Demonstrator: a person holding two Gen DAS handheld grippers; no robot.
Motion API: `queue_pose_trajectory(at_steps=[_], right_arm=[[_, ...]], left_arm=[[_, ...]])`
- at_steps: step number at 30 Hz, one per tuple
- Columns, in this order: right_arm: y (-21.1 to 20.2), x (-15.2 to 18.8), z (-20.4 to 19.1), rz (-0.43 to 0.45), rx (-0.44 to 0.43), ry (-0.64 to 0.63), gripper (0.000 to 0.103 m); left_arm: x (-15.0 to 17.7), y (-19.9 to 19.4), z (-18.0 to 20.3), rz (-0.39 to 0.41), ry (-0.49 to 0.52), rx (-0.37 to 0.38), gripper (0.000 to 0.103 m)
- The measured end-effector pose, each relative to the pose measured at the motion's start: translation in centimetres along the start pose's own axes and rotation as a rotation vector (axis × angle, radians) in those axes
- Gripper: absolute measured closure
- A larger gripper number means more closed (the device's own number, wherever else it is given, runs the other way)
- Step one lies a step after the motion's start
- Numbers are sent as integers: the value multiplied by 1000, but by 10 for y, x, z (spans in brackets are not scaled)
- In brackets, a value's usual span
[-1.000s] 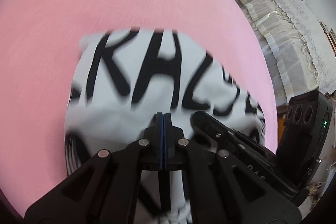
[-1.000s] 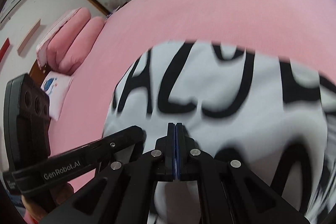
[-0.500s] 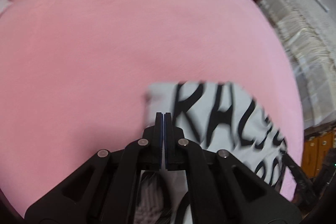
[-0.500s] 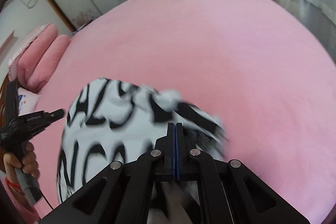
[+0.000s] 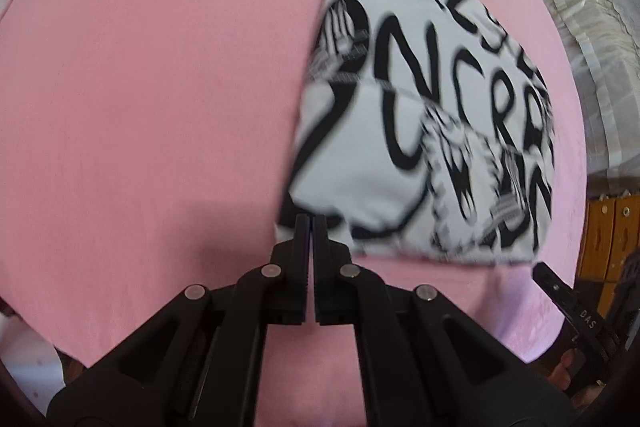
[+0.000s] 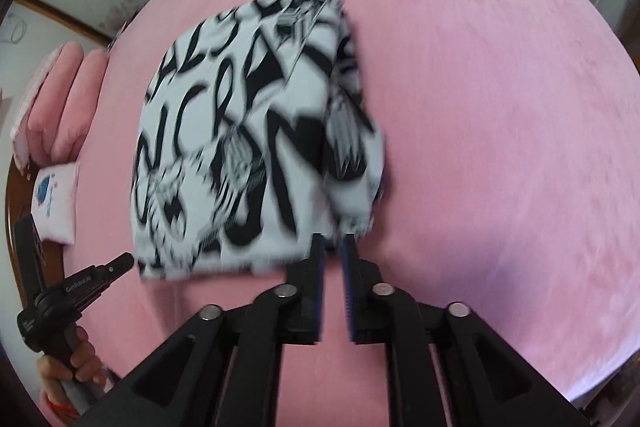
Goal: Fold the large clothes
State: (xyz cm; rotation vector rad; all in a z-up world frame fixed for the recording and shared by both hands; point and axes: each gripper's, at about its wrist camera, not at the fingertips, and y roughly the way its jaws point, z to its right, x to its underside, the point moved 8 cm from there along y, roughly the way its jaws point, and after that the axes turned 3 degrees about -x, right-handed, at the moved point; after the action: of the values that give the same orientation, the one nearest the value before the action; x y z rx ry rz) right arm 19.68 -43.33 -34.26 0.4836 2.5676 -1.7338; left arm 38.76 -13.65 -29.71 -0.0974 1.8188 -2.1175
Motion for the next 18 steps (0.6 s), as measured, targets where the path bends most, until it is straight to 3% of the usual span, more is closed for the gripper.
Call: queue_pose_trajectory(at_steps=[2,4,7,8,10,11,14,18], right_arm=[[-7,10,-14,-3,-17,-29,64],[-18,16,-23,-16,-9,-72,61],[-27,17,-49,-36,-2,-155,44],[-30,15,-55,-32,-2,-170,39],[-39,12,-68,-18,7,-211,32],[-45,11,-73,-15,16,-225,27],[-57,7,-75,-26,79,-219,21],[-73,1,-86,-29,52,-186,16]], left_arm=[[12,-7,12,-7,28,-6,103],[20,-15,23,10,77,-45,103],[50,-34,43,24,141,-110,97],[56,-41,49,29,144,-108,91],[60,-55,58,44,145,-95,44],[61,-62,67,65,148,-95,38],[63,-98,56,116,180,-115,37],[62,-126,51,111,183,-114,35]])
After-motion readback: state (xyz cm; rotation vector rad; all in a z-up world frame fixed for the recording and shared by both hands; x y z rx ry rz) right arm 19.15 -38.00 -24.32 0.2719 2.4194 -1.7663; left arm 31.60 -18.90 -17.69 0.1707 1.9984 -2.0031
